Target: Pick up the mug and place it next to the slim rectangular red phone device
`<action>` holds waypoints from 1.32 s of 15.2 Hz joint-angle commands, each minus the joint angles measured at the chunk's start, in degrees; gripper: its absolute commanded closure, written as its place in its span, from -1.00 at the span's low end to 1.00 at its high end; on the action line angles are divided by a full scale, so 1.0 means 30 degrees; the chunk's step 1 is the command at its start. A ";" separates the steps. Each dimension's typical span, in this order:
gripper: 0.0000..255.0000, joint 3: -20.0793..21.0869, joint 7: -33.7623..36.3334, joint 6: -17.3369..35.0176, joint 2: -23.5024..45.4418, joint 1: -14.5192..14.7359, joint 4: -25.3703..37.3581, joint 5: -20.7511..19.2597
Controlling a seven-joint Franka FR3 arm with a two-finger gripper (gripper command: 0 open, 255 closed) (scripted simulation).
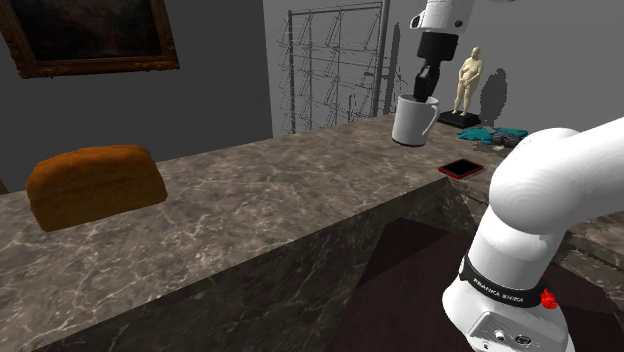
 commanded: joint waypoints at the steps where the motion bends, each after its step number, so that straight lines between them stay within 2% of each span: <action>1: 1.00 -0.0573 -0.0809 -0.0678 -0.0787 -0.0596 -0.0072 -0.0606; 11: 1.00 -0.4291 -0.5354 -0.2919 -0.2480 -0.3018 0.1054 -0.3968; 16: 1.00 -0.6303 -0.7687 -0.3638 -0.2458 -0.3647 0.2428 -0.5577; 20: 1.00 -0.7961 -0.9532 -0.4043 -0.2137 -0.3780 0.3876 -0.6742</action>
